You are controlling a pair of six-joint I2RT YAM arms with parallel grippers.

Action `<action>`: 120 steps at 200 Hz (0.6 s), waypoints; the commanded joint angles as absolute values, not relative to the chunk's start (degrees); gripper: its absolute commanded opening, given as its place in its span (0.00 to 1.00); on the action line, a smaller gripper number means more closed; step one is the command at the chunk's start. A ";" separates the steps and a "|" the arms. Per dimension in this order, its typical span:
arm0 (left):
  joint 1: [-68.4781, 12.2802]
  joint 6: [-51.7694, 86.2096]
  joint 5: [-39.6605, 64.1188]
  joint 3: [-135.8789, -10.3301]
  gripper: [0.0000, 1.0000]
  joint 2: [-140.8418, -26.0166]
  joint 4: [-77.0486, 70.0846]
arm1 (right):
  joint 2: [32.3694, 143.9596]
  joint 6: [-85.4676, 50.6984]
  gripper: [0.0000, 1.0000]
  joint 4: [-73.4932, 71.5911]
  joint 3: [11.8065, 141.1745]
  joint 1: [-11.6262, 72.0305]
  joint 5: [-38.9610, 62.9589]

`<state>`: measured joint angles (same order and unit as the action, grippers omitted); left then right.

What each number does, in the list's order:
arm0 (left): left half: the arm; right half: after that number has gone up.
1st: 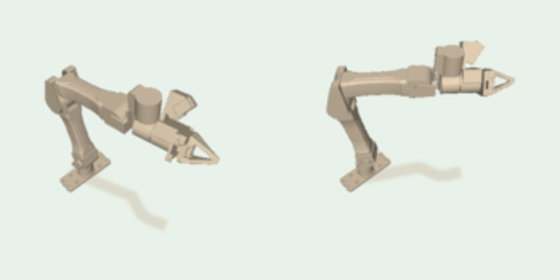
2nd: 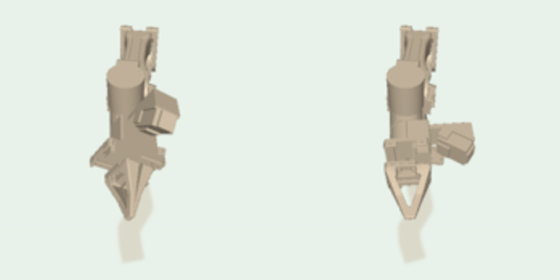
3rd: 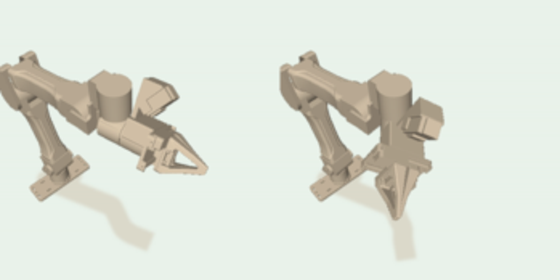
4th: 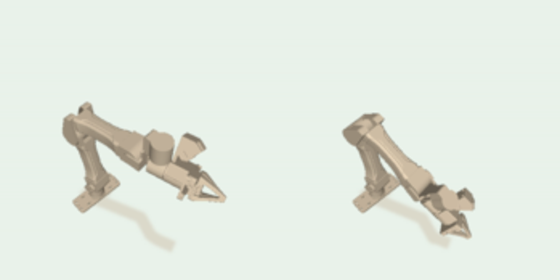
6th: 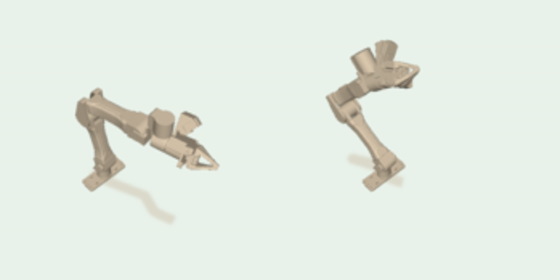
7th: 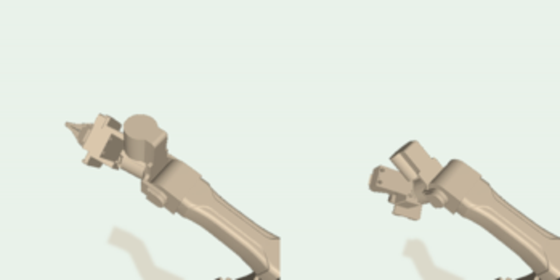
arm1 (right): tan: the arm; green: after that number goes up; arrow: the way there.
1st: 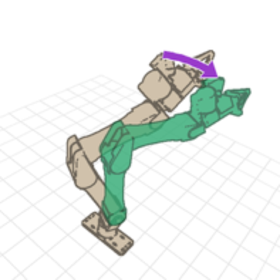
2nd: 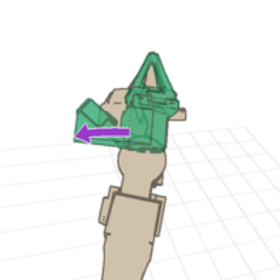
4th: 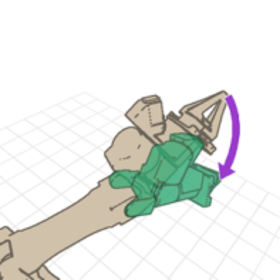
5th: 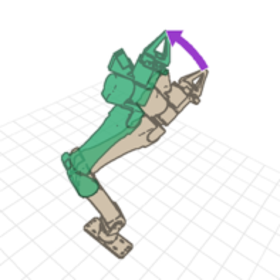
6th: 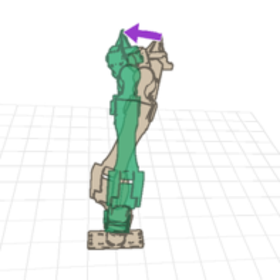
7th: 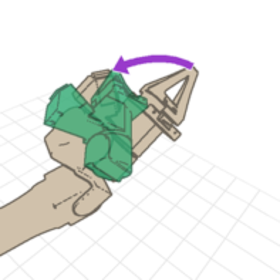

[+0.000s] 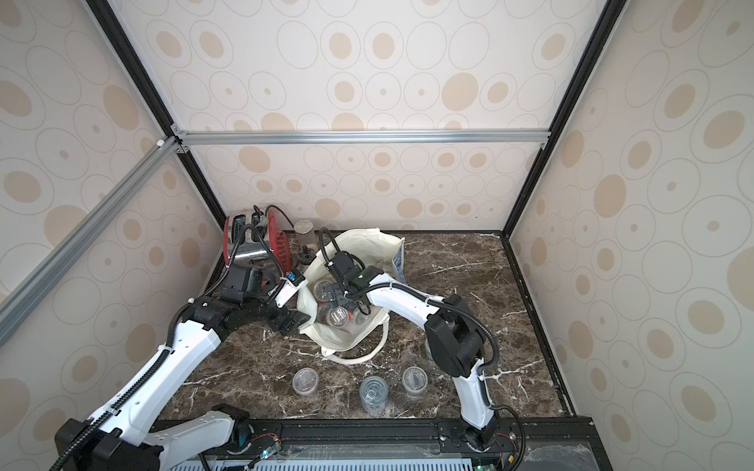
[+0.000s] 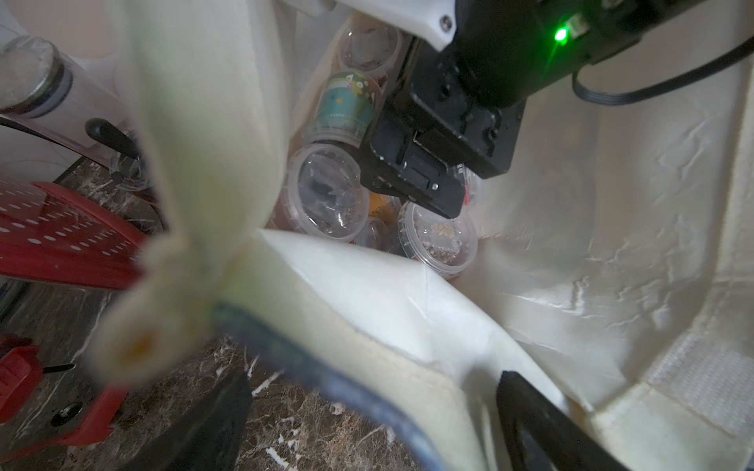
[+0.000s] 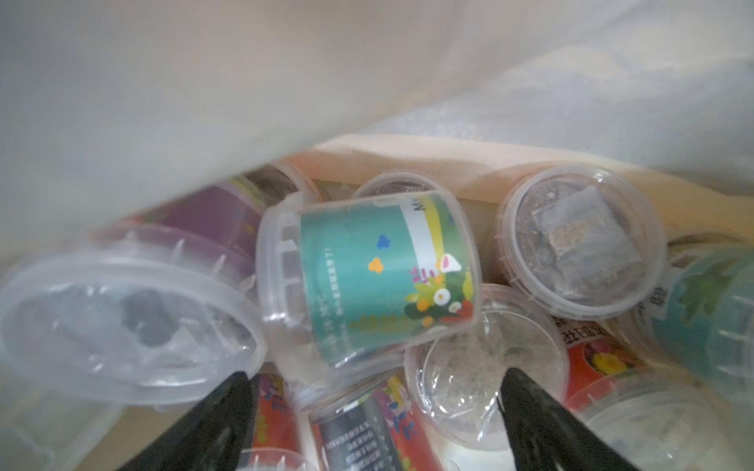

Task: Take out the seed jars from the canvas bag
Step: Pick up the seed jar from the canvas bag.

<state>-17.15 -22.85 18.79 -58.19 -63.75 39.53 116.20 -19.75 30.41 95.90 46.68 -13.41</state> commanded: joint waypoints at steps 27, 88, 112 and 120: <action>-16.35 -26.32 14.60 -59.09 0.95 -63.54 43.56 | 115.74 -14.34 0.97 30.62 96.91 44.88 -12.07; -16.00 -26.39 14.33 -59.76 0.95 -63.54 43.57 | 116.14 -4.99 0.96 25.86 95.77 42.71 -5.33; -15.82 -26.58 14.65 -60.21 0.95 -63.45 44.42 | 117.14 -2.75 0.96 24.42 96.28 41.56 -1.91; -15.73 -26.94 14.91 -60.17 0.95 -63.28 44.57 | 117.55 -1.69 0.96 24.22 96.54 41.16 -0.85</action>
<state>-16.47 -23.73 17.06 -58.87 -63.53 39.88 116.68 -6.52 26.87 95.79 42.17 -5.13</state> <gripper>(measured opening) 0.955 0.957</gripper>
